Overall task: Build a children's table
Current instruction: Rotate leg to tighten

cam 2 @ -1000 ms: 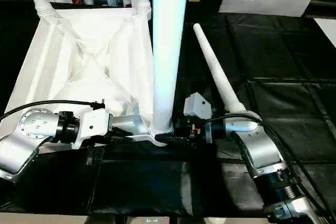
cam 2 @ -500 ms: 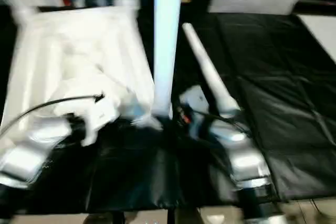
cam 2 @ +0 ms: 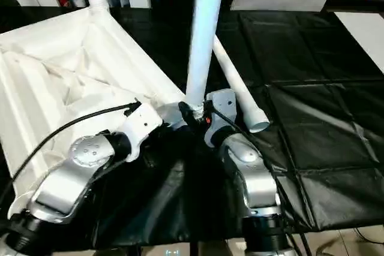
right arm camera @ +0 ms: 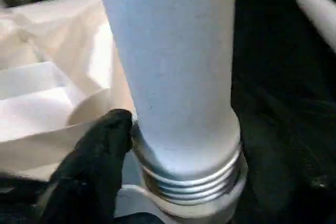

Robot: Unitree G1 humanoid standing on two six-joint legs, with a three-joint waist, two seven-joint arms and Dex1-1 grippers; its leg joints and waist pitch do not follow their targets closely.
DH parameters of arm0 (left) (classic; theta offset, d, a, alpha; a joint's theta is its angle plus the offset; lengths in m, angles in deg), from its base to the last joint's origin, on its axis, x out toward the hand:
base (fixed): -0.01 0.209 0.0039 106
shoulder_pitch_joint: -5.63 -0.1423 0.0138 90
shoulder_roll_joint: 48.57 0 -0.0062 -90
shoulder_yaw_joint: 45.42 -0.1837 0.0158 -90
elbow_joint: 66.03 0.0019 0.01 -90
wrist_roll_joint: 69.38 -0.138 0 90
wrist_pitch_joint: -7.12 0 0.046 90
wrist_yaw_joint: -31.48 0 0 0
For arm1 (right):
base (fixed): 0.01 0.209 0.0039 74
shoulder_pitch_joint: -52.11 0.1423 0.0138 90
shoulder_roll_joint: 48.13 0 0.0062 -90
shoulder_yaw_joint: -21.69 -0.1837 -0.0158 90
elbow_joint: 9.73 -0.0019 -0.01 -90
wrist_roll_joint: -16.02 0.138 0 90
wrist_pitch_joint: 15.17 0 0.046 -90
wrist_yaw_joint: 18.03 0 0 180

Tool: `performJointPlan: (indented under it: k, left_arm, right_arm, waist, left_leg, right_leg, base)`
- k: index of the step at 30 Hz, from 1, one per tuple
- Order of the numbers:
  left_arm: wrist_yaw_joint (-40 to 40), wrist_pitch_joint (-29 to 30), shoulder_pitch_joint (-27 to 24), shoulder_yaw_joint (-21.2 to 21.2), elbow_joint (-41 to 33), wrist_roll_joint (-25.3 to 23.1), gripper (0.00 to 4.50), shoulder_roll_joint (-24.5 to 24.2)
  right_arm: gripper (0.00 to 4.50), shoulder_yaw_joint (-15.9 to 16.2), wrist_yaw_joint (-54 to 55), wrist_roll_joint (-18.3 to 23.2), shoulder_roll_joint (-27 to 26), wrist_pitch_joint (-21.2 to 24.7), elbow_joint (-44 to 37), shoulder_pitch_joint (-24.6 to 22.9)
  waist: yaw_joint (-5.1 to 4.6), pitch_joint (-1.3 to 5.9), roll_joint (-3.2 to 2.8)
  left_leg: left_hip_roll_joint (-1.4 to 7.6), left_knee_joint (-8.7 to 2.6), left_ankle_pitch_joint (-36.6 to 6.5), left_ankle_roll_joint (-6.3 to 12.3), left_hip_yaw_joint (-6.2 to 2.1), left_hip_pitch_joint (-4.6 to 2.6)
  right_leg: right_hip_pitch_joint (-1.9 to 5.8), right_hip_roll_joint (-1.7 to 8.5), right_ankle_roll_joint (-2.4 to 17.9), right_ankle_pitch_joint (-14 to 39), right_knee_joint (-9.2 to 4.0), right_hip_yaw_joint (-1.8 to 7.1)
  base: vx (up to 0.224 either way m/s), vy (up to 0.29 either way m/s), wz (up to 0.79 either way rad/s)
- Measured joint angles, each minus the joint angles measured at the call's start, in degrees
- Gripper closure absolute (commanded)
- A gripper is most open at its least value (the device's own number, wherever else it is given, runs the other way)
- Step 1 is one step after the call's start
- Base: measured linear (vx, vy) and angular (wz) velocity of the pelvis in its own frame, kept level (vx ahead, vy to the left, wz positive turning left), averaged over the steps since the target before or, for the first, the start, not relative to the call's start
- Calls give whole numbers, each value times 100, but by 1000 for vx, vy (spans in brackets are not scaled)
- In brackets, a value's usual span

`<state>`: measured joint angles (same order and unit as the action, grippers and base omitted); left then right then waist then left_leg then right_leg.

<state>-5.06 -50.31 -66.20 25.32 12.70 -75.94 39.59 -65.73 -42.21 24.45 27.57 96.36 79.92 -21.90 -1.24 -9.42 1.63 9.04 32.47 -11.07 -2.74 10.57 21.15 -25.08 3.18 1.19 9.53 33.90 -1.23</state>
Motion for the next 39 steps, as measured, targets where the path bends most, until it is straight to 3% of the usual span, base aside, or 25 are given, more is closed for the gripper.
performJointPlan:
  k: [1, 4, 6, 10, 18, 19, 22, 34, 39]
  left_arm:
    - [-118, -101, -2, 15, -4, 16, 450, -122]
    - [-472, -440, -20, 42, 24, 170, 450, -476]
    - [-735, -694, -77, 85, 64, 303, 450, -693]
    - [-1374, -1385, -76, 166, 371, 561, 450, -1106]
    - [-2514, -2101, -3, 128, 709, 993, 450, -1631]
    - [-2621, -2197, 29, 107, 778, 1031, 450, -1680]
    - [-2828, -2381, 108, 65, 909, 1046, 450, -1740]
    - [-3021, -2573, 197, 19, 1058, 1080, 450, -1782]
    - [-3061, -2647, 216, 20, 1120, 1088, 450, -1781]
  right_arm:
    - [59, 23, -259, 50, 212, -65, 0, -16]
    - [50, 81, -921, 129, 703, -183, 52, -16]
    - [17, 82, -1351, 265, 938, -226, 98, -13]
    - [9, 129, -2498, 506, 1598, -641, 158, 90]
    - [9, 425, -3886, 678, 2321, -865, 319, 251]
    - [36, 490, -4030, 677, 2384, -897, 384, 291]
    - [49, 627, -4302, 668, 2496, -1025, 526, 417]
    - [169, 843, -4605, 553, 2532, -1198, 854, 568]
    - [180, 852, -4633, 565, 2530, -1264, 903, 576]
  waist:
    - [7, 0, -1]
    - [13, -1, -1]
    - [34, -3, -4]
    - [152, -7, -11]
    - [289, -7, -11]
    - [306, -7, -11]
    - [317, -7, -11]
    - [322, -7, -10]
    - [321, -6, -11]
  left_leg:
    - [3, -3, 11, 17, -2, 2]
    - [8, -13, 14, 22, -3, 4]
    - [11, -13, 14, 23, -9, 6]
    - [21, 3, 16, 23, -14, 4]
    - [22, 13, 16, 23, -12, 9]
    - [24, 16, 16, 23, -12, 9]
    - [27, 20, 17, 22, -12, 8]
    - [33, 23, 17, 23, -12, 12]
    - [36, 24, 17, 23, -12, 11]
  right_leg:
    - [-6, -1, -5, 4, 1, -5]
    - [-8, -2, 1, 11, -1, -19]
    - [-7, -2, 6, 13, -1, -30]
    - [8, 2, 7, 13, 2, -52]
    - [16, 13, 10, 14, 4, -66]
    - [16, 13, 10, 14, 7, -68]
    - [18, 14, 12, 13, 11, -71]
    - [18, 16, 18, 17, 16, -84]
    - [18, 16, 19, 17, 18, -89]
  base:
    - [0, 0, 0]
    - [0, 0, 0]
    - [0, 0, 0]
    - [0, 0, 0]
    - [0, 0, 0]
    - [0, 0, 0]
    - [0, 0, 0]
    - [0, 0, 0]
    - [0, 0, 0]
